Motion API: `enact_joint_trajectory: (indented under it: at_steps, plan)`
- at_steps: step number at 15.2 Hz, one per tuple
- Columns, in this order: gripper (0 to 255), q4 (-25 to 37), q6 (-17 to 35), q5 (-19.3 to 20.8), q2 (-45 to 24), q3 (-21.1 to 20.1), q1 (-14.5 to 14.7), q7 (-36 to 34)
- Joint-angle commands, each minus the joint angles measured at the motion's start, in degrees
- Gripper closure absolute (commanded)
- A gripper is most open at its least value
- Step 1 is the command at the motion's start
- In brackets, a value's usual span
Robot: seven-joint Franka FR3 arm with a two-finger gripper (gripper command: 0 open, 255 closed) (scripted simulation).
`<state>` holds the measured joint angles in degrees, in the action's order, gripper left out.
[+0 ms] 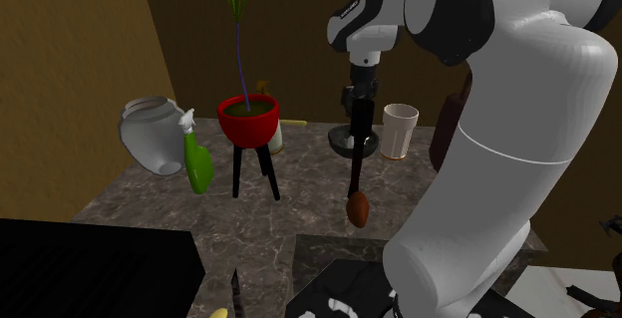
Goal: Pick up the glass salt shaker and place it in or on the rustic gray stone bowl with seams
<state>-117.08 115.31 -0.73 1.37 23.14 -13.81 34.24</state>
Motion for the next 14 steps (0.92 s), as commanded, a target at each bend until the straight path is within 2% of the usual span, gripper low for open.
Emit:
enact_joint_trajectory:
  at_steps: [1,2,6,14]
  plan:
    - [0,0.00,0.00,0.00,0.00,0.00,0.00,0.00]
    - [0,0.00,0.00,0.00,0.00,0.00,0.00,0.00]
    - [0,5.67,-7.13,0.69,1.60,-0.12,0.06,-0.51]
    - [0,5.67,-7.13,0.69,1.60,-0.12,0.06,-0.51]
